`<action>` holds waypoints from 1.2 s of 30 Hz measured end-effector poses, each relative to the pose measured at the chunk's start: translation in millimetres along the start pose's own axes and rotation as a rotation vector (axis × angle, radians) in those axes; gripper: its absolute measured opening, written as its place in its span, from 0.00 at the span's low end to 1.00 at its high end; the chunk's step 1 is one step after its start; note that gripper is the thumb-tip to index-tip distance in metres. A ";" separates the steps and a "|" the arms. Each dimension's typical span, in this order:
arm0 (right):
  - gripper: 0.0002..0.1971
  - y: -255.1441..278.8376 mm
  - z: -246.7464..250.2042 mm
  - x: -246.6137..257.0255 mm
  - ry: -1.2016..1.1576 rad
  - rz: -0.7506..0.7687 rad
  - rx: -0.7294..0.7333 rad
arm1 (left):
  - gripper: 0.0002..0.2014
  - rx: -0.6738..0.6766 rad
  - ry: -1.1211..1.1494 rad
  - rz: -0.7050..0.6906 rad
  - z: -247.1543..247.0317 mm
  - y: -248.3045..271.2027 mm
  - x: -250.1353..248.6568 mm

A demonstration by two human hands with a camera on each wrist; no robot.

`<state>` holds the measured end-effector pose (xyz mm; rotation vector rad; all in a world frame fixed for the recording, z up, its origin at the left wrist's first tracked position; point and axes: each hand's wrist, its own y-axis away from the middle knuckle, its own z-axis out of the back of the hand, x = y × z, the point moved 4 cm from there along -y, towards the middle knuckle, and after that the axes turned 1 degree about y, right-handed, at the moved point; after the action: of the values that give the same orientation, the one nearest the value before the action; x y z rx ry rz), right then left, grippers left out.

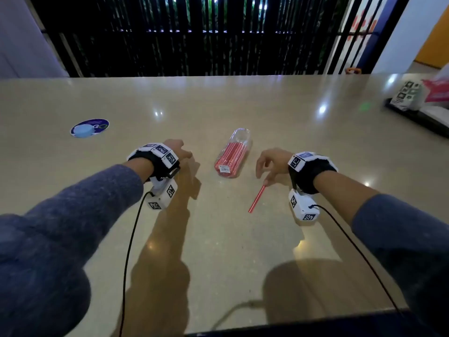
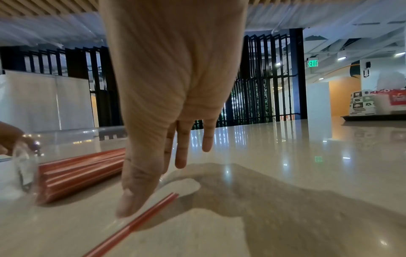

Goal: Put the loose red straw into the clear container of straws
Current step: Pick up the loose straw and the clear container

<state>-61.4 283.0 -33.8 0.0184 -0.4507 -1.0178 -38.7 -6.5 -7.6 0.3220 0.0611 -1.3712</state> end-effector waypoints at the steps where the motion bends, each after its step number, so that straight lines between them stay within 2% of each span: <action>1: 0.17 2.9 -3.5 0.7 0.007 0.002 0.017 | 0.31 0.021 0.001 0.007 -0.4 2.2 -0.6; 4: 0.16 9.2 -12.1 1.5 -0.010 -0.054 -0.003 | 0.30 0.033 0.016 0.025 -1.8 4.5 -1.6; 10: 0.15 19.8 -9.5 11.7 0.082 -0.033 -0.027 | 0.30 0.037 -0.007 0.026 -3.9 3.1 -4.1; 14: 0.06 24.7 -12.6 10.5 0.064 -0.058 -0.031 | 0.30 0.029 -0.012 0.011 -4.0 3.0 -14.1; 21: 0.02 29.6 -17.9 4.5 -0.026 -0.067 0.001 | 0.27 -0.031 0.101 -0.051 0.8 7.3 -46.3; 25: 0.04 32.5 -17.0 0.2 -0.090 -0.118 -0.050 | 0.25 -0.008 0.150 -0.109 -2.0 12.3 -76.4; 29: 0.04 36.3 -17.5 -3.5 -0.127 -0.122 -0.069 | 0.31 0.034 0.218 -0.125 -12.4 12.1 -100.2; 34: 0.15 38.6 -20.7 -8.8 -0.167 -0.131 -0.069 | 0.29 0.072 0.245 -0.146 -27.0 10.9 -120.2; 36: 0.15 40.5 -20.1 -10.0 -0.188 -0.133 -0.057 | 0.31 0.063 0.240 -0.140 -30.4 10.8 -124.5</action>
<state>-25.2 309.0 -46.7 -0.1002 -0.5980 -1.1680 -49.3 121.7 -6.0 0.5432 0.2434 -1.4692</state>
